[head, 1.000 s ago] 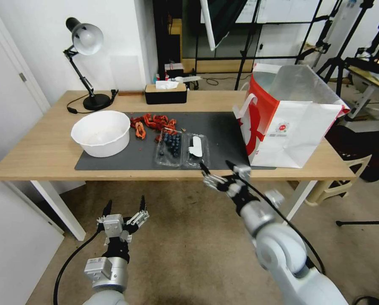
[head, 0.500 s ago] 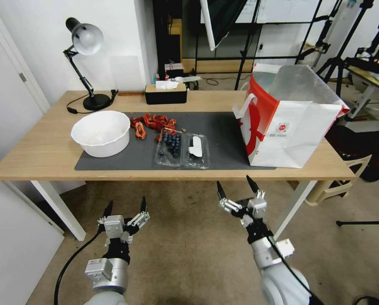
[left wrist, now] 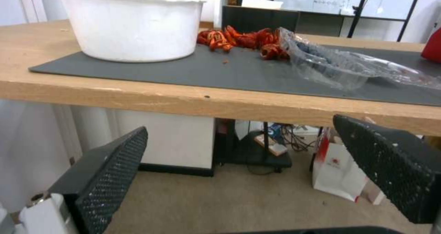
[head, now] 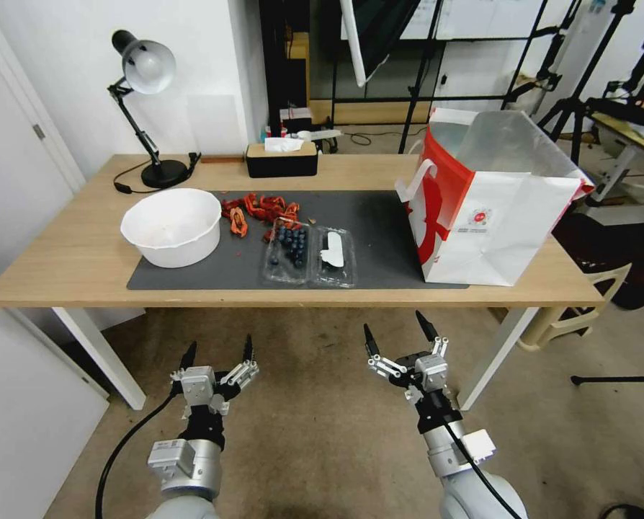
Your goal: Close the takeout container lid, then place the container into the takeout bag.
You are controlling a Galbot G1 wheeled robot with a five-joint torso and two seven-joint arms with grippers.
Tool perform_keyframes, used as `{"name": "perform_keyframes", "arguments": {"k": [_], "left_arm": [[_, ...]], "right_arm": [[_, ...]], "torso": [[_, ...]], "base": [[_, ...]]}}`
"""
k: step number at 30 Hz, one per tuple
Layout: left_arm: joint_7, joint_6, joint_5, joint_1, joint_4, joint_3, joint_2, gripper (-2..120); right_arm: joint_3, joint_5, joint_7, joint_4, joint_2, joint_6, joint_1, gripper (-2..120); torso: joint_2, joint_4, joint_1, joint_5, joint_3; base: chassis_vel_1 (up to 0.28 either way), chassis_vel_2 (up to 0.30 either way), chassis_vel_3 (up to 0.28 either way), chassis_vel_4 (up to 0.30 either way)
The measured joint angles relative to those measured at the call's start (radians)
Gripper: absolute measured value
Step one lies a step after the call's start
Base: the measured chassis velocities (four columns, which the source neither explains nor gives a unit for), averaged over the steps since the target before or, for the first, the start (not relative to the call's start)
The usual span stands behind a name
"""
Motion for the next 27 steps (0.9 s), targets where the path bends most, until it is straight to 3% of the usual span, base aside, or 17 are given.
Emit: {"name": "perform_keyframes", "arguments": {"k": [13,17,18,21,22,25,27], "left_arm": [[0.000,-0.002,-0.005,-0.004,0.004,-0.006,0.004,100],[-0.001,-0.004,-0.005,-0.005,0.008,-0.008,0.004,100],[-0.001,-0.004,-0.005,-0.005,0.008,-0.008,0.004,100],[-0.003,-0.004,-0.005,-0.006,0.012,-0.010,0.003,100],[-0.003,-0.004,-0.005,-0.006,0.012,-0.010,0.003,100],[-0.004,-0.004,-0.005,-0.008,0.013,-0.011,0.004,100],[-0.005,-0.004,-0.005,-0.008,0.013,-0.011,0.004,100]], "right_arm": [[-0.088,0.264,-0.009,0.024,0.013,-0.165,0.106,100],[-0.143,0.478,0.015,0.035,0.033,-0.250,0.153,100],[-0.143,0.478,0.015,0.035,0.033,-0.250,0.153,100],[-0.197,0.782,0.092,0.063,0.069,-0.340,0.209,100],[-0.197,0.782,0.092,0.063,0.069,-0.340,0.209,100],[-0.220,1.015,0.181,0.078,0.105,-0.379,0.261,100],[-0.222,1.092,0.220,0.079,0.123,-0.386,0.285,100]], "torso": [[0.000,0.0000,0.000,0.0000,0.000],[0.000,0.0000,0.000,-0.0001,0.000],[0.000,0.0000,0.000,-0.0001,0.000],[0.000,0.0000,0.000,0.0000,0.000],[0.000,0.0000,0.000,0.0000,0.000],[0.000,0.0000,0.000,-0.0002,0.000],[0.000,0.0000,0.000,-0.0002,0.000]], "base": [[0.000,0.000,0.000,0.000],[0.000,0.000,0.000,0.000],[0.000,0.000,0.000,0.000],[0.000,0.000,0.000,0.000],[0.000,0.000,0.000,0.000],[0.000,0.000,0.000,0.000],[0.000,0.000,0.000,0.000]]}}
